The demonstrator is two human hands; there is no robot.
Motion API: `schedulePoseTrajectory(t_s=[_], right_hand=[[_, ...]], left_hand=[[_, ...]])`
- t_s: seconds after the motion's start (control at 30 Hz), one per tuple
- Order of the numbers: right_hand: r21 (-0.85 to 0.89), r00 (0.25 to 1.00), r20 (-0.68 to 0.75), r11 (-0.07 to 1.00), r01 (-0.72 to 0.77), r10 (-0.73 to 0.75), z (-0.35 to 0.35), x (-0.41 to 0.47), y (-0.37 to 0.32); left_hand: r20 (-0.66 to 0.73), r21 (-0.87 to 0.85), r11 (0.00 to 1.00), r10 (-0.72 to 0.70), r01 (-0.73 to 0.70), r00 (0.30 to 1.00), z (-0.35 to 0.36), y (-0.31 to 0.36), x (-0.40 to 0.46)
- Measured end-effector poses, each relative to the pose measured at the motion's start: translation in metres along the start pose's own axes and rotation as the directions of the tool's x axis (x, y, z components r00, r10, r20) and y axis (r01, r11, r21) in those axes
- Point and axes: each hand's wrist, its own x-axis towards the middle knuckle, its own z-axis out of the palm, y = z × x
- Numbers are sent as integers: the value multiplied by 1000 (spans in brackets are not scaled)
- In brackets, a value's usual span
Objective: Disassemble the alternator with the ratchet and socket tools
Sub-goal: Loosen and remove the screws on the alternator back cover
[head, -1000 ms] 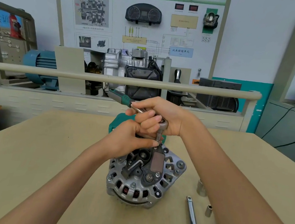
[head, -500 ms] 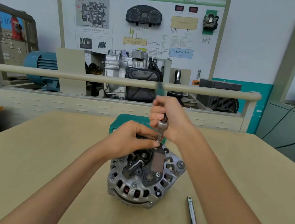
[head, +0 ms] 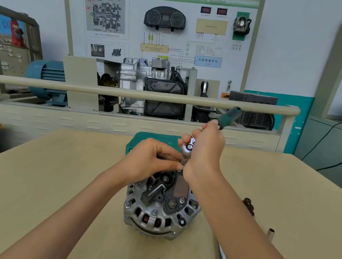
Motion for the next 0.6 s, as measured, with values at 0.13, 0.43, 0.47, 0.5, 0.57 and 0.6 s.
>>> schedulePoseTrajectory(t_s=[0.13, 0.43, 0.47, 0.5, 0.57, 0.6], right_hand=[[-209, 967, 174, 967, -149, 187, 7, 10, -10], [-474, 826, 414, 865, -164, 383, 16, 11, -7], [-324, 927, 317, 942, -92, 199, 13, 6, 0], [-170, 983, 185, 985, 9, 23, 9, 1, 6], [63, 991, -8, 989, 137, -137, 5, -6, 14], [112, 991, -22, 985, 134, -132, 5, -6, 15]], left_hand=[[9, 14, 1000, -11, 11, 1000, 0, 1, -1], [-3, -26, 999, -35, 35, 999, 1, -1, 0], [2, -21, 1000, -9, 9, 1000, 1, 0, -1], [3, -14, 1000, 13, -13, 1000, 1, -1, 0], [10, -3, 1000, 23, -23, 1000, 0, 1, -1], [8, 3, 1000, 23, -23, 1000, 0, 2, -2]])
